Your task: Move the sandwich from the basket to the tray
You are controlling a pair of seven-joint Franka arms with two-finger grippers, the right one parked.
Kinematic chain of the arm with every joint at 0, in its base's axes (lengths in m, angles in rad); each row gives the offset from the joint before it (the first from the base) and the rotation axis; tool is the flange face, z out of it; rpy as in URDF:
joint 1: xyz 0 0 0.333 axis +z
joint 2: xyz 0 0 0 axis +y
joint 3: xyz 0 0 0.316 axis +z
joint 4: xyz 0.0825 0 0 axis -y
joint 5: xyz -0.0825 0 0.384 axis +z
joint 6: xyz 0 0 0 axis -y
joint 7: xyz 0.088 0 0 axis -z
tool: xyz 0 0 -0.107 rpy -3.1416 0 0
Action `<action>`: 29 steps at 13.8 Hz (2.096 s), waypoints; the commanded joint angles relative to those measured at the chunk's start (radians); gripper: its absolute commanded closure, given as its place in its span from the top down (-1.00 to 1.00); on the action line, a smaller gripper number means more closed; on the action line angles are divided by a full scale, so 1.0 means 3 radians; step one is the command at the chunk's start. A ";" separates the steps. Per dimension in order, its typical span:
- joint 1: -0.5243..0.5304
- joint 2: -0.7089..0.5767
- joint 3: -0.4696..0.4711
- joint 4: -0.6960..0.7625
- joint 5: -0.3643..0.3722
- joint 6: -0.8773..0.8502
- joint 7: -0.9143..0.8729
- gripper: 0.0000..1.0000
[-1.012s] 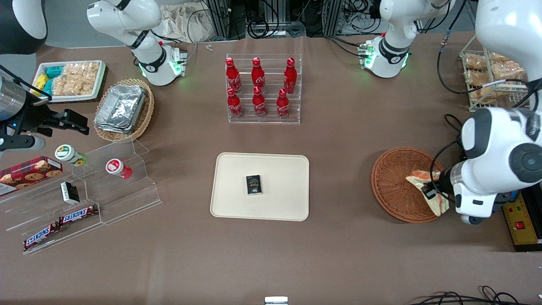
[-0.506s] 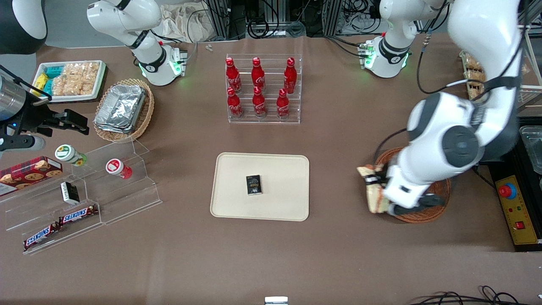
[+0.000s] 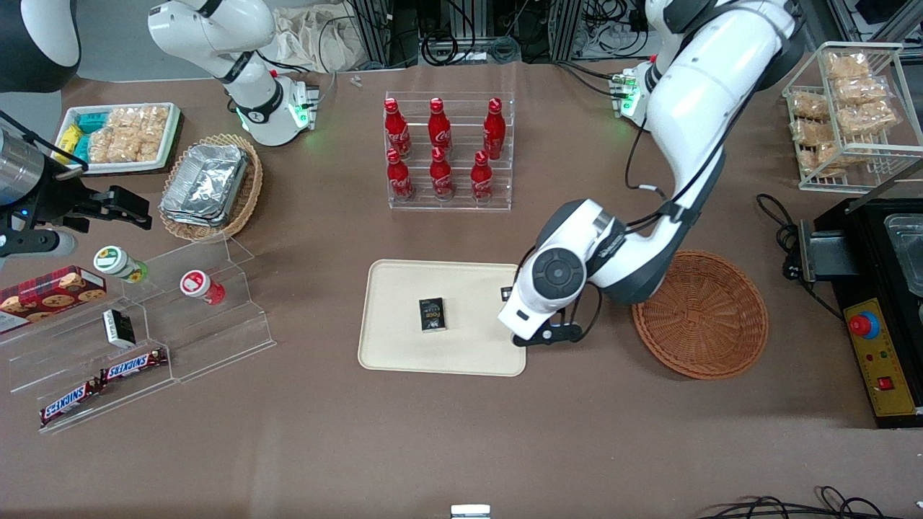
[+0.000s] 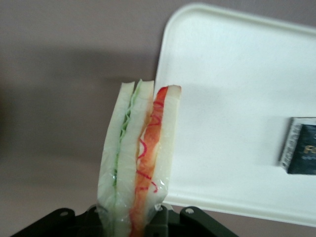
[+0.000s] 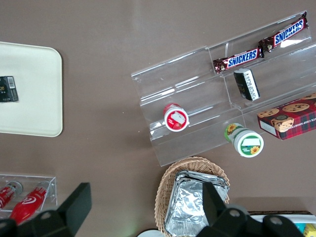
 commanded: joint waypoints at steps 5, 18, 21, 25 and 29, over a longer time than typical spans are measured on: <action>-0.0293 0.0342 0.0046 0.0203 0.0449 0.0244 -0.0336 0.43; 0.0544 -0.0925 -0.0010 0.0071 0.0087 -0.0354 -0.0260 1.00; 0.1009 -0.1436 -0.0005 -0.0352 -0.0153 -0.0563 0.0306 1.00; 0.0899 -0.2366 0.0714 -0.1604 -0.0449 -0.0110 0.1149 1.00; 0.0744 -0.2655 0.1069 -0.1879 -0.0481 -0.0139 0.1881 1.00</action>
